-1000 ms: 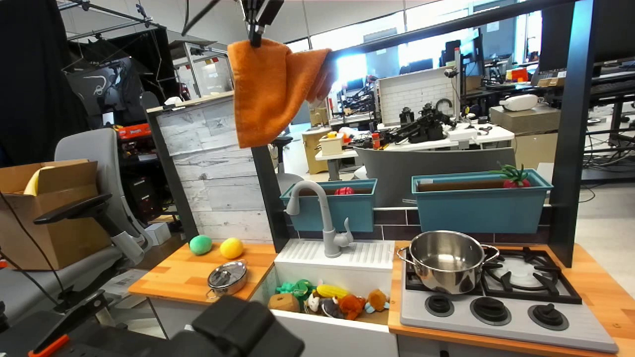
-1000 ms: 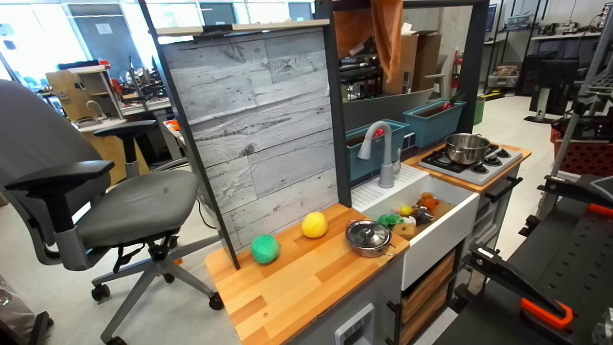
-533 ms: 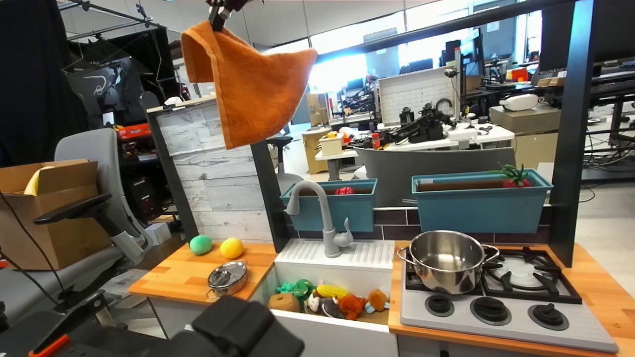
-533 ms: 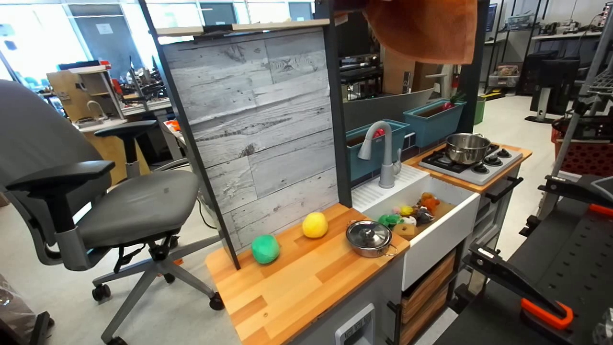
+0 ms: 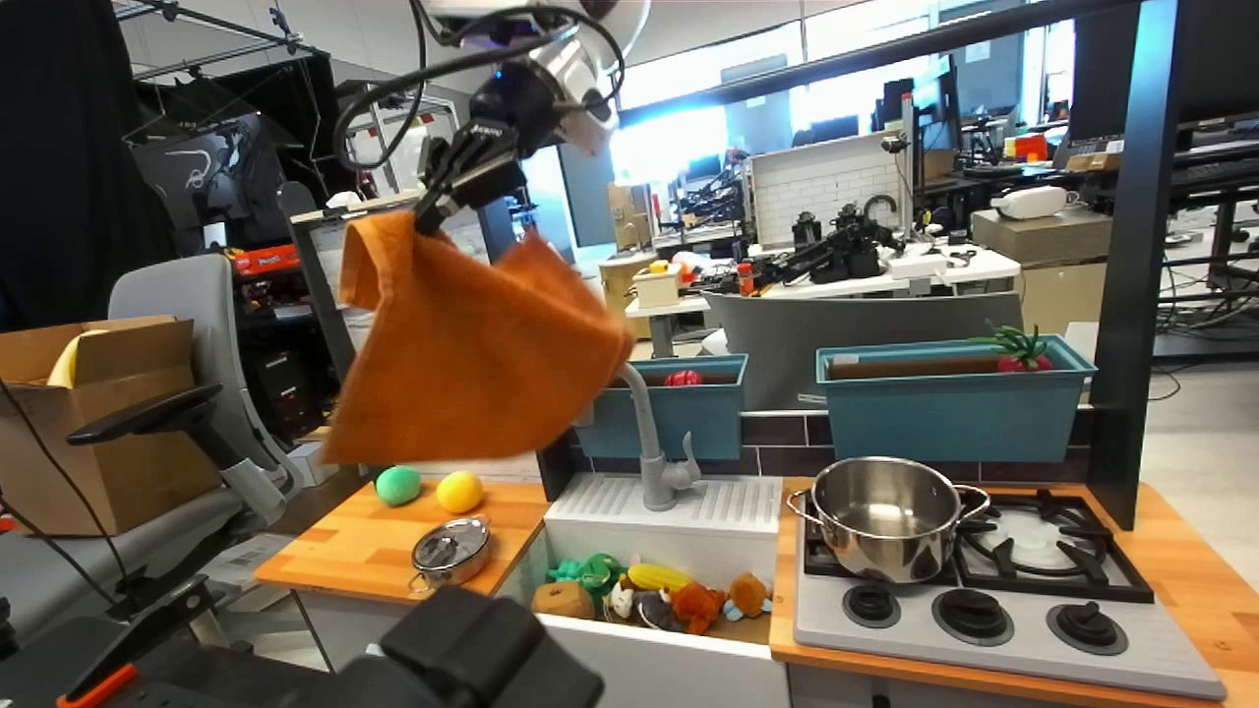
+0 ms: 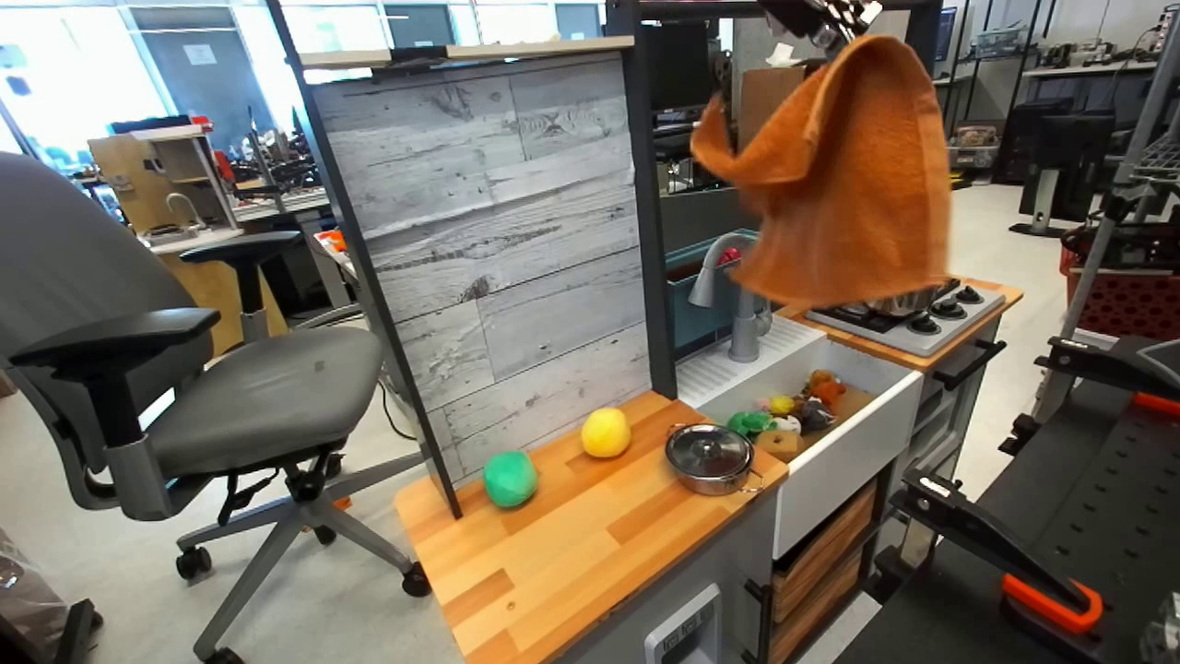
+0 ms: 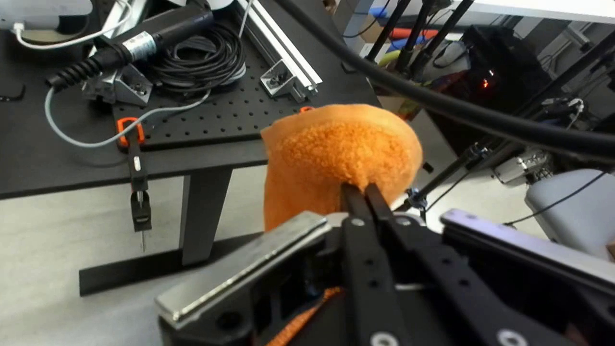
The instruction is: Pick up the orange towel and put it in the sink.
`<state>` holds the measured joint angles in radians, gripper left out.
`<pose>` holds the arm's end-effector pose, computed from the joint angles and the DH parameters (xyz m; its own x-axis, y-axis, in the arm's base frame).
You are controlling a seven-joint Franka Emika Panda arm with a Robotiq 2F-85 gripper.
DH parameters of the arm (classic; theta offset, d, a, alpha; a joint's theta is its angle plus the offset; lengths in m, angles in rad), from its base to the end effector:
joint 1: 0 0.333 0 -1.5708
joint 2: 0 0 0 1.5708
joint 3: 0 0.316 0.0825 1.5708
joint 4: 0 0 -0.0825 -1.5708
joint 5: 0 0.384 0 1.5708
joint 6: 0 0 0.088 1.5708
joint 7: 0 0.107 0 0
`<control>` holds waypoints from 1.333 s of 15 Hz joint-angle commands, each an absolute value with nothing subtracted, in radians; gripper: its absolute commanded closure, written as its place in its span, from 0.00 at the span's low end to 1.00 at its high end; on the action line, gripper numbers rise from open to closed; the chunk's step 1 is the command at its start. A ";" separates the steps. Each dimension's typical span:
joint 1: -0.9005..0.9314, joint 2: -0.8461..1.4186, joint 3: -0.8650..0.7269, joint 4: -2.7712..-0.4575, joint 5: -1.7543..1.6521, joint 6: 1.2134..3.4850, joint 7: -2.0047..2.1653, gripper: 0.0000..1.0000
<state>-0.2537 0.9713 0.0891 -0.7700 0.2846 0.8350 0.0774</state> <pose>0.6649 -0.0974 0.3337 0.6389 0.0424 -0.7681 -0.2856 -0.9140 -0.2880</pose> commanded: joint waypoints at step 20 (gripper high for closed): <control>-0.190 1.145 -0.030 -0.459 0.043 1.079 0.209 0.99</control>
